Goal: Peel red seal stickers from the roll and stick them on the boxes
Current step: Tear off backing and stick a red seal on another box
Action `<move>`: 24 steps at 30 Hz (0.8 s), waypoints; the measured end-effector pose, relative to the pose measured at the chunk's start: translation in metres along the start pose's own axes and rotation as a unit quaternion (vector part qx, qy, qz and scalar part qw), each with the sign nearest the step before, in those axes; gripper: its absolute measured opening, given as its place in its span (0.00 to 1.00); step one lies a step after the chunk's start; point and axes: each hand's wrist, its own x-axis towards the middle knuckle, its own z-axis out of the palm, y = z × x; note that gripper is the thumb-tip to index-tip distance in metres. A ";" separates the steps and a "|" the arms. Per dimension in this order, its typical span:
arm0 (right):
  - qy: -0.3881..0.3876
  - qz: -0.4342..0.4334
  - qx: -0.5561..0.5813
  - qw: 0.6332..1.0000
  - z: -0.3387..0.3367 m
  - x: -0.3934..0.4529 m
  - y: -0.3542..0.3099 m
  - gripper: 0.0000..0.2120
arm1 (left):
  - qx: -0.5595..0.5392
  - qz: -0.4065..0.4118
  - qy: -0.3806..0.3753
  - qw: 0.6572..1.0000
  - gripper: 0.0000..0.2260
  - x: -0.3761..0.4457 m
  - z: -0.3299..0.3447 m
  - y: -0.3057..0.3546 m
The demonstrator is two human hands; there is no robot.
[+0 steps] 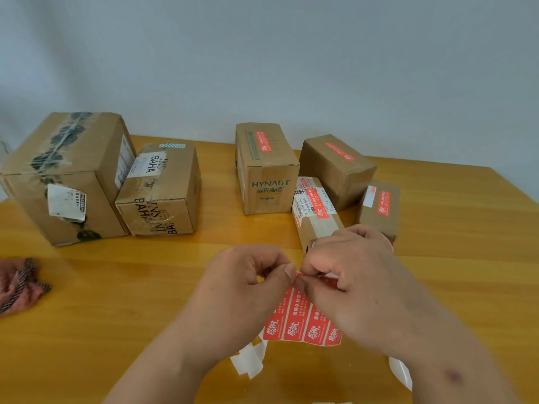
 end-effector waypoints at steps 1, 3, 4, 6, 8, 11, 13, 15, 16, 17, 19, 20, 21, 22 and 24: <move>0.000 -0.002 0.001 1.000 0.001 0.000 0.001 0.13 | -0.001 -0.002 0.002 1.000 0.19 0.000 0.001 -0.001; -0.003 -0.004 0.005 1.000 0.001 -0.001 0.003 0.14 | -0.001 -0.003 0.005 1.000 0.15 0.000 0.002 -0.004; -0.004 -0.005 0.008 1.000 0.002 -0.001 0.004 0.15 | -0.001 -0.004 0.005 1.000 0.13 0.000 0.002 -0.005; -0.005 -0.008 0.019 1.000 0.002 -0.001 0.005 0.15 | 0.000 -0.006 0.001 1.000 0.13 0.000 0.003 -0.006; -0.010 -0.011 0.025 1.000 0.003 -0.001 0.006 0.15 | -0.001 -0.011 -0.002 1.000 0.13 -0.001 0.004 -0.007; -0.014 -0.016 0.033 0.999 0.005 -0.002 0.008 0.15 | -0.014 -0.020 -0.006 1.000 0.14 -0.001 0.006 -0.007; -0.015 -0.021 0.043 0.999 0.005 -0.002 0.010 0.14 | -0.019 -0.024 -0.006 1.000 0.17 -0.002 0.007 -0.006; -0.016 -0.023 0.052 0.998 0.006 -0.002 0.011 0.14 | -0.016 -0.025 -0.004 1.000 0.19 -0.002 0.008 -0.005; -0.014 -0.023 0.058 0.998 0.006 -0.002 0.012 0.14 | -0.015 -0.024 -0.004 1.000 0.19 -0.002 0.008 -0.005; -0.013 -0.022 0.066 0.997 0.006 -0.002 0.012 0.14 | -0.016 -0.021 -0.004 1.000 0.19 -0.003 0.008 -0.005; -0.008 -0.022 0.081 0.996 0.006 -0.002 0.013 0.14 | -0.022 -0.019 -0.004 1.000 0.19 -0.003 0.009 -0.004; -0.002 -0.025 0.086 0.996 0.007 -0.002 0.013 0.14 | -0.024 -0.021 -0.004 0.999 0.18 -0.003 0.010 -0.004; 0.005 -0.029 0.091 0.995 0.008 -0.002 0.014 0.14 | -0.027 -0.022 -0.002 0.999 0.18 -0.003 0.010 -0.004; 0.014 -0.033 0.093 0.995 0.009 -0.001 0.014 0.14 | -0.029 -0.022 0.000 0.999 0.17 -0.003 0.010 -0.004; 0.028 -0.037 0.097 0.994 0.011 -0.001 0.014 0.14 | -0.026 -0.020 0.003 0.999 0.14 -0.002 0.010 -0.006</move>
